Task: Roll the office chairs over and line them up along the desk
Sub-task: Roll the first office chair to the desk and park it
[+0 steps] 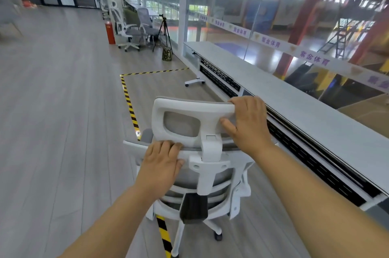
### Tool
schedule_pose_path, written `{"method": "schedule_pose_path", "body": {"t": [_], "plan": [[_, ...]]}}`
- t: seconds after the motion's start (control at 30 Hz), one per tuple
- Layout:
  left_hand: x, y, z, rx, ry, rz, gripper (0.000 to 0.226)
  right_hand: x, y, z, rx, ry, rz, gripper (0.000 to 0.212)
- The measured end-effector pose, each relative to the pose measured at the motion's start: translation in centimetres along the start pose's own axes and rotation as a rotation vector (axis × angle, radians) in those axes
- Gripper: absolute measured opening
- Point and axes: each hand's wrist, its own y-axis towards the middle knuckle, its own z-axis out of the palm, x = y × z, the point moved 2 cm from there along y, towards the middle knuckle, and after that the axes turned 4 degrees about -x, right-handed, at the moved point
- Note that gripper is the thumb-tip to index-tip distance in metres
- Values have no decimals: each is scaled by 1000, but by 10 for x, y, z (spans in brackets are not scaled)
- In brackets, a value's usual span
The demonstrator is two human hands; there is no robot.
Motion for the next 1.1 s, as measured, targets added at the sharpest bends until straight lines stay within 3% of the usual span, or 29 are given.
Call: {"method": "schedule_pose_path", "body": {"t": [0.23,0.5,1.1], "plan": [[47,116,71,16,43,-16,35,-54,100,101,-41,27,-14,48],[75,240,137,61,79,-101,35,-121,209,193,40,108,-58,50],[197,507,295,-53,86,-121,34,-227,455,416,107,144,-128,50]]}}
